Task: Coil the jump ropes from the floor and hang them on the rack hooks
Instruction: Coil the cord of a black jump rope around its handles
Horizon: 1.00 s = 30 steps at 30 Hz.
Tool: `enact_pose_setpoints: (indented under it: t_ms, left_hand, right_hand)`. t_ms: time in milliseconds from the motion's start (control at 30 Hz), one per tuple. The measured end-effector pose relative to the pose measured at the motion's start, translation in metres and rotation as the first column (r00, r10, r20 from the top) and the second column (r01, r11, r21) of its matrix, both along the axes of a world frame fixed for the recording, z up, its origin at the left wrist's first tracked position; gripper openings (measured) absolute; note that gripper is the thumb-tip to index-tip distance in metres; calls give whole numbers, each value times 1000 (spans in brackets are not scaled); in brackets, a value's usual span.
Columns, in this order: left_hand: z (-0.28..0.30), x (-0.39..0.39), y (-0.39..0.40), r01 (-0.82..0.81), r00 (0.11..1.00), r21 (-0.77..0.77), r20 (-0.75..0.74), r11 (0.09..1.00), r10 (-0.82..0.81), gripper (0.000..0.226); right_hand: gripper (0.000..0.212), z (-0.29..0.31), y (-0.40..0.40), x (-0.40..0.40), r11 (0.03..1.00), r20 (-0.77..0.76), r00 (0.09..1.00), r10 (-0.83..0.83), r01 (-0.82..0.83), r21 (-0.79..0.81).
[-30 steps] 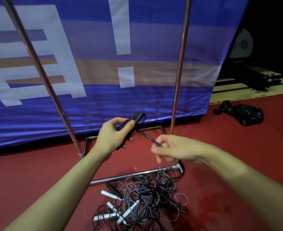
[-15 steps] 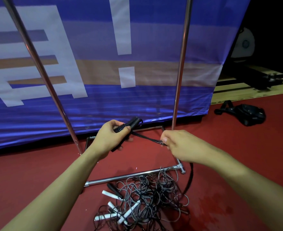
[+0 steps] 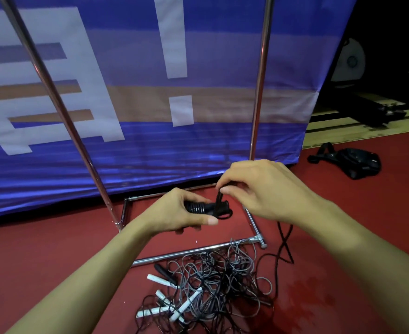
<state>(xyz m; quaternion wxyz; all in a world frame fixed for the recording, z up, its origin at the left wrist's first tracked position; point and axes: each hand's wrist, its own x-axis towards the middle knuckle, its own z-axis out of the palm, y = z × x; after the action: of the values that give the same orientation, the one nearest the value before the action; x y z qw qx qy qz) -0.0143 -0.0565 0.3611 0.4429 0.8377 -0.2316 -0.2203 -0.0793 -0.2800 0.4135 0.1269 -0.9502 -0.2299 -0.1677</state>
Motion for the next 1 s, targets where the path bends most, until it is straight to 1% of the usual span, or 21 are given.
enact_pose_setpoints:
  t_ms: [33,133,200,267,367,400,467,533,633,700,767,800,867,900,933,967,1000]
  left_hand:
    - [-1,-1,-2,35,999,24,2,999,-35,23]
    - [-1,-6,-6,109,994,97,6,989,-111,32]
    - [1,-9,-9,134,991,108,-2,985,-135,32]
    - [3,-12,-11,170,985,91,-19,981,-169,27]
    - [9,-14,-13,259,966,62,-42,964,-257,16]
    - [12,-15,-12,290,957,55,-43,955,-288,11]
    - [18,-17,-10,340,940,31,-47,940,-339,5]
    - [19,-17,-7,349,935,-3,-60,937,-348,6]
    - [16,-15,0,324,940,-44,-98,945,-327,21]
    - [15,-12,6,323,938,-70,-109,944,-329,25]
    - [15,-10,11,313,939,-110,-113,943,-324,23]
    - [15,-10,14,301,941,-136,-115,944,-317,22]
    - [13,-9,17,298,940,-166,-121,940,-320,21]
    - [13,-9,18,309,936,-167,-120,936,-330,20]
    - [13,-10,17,322,934,-159,-110,933,-340,18]
    - [12,-10,16,336,932,-144,-89,931,-351,17]
    - [13,-11,14,353,929,-127,-71,927,-364,17]
  right_hand:
    - [15,-1,1,1,999,-13,1000,2,-2,47]
    - [12,-5,0,6,986,-77,997,13,0,164]
    - [7,-9,-5,13,976,-106,994,24,0,218]
    - [6,-15,-12,20,971,-108,994,28,-2,239]
    - [7,-24,-21,31,973,-63,998,21,-6,231]
    - [7,-27,-24,34,973,-85,996,25,-5,232]
    - [5,-33,-30,40,971,-164,982,90,-49,235]
    - [14,-40,-33,43,977,-232,964,128,-83,194]
    - [31,-45,-33,43,984,-338,932,131,-82,156]
    - [45,-42,-33,41,982,-370,918,142,-82,173]
    - [51,-32,-35,36,958,-430,880,203,-88,272]
    - [49,-26,-36,33,939,-489,834,256,-93,332]
    - [36,-18,-40,27,888,-606,703,372,-78,454]
    - [29,-15,-42,24,868,-635,656,409,-64,492]
    - [25,-15,-44,24,858,-645,637,423,-53,510]
    - [24,-17,-44,26,863,-640,647,414,-54,503]
    - [25,-19,-44,28,882,-615,691,380,-71,466]
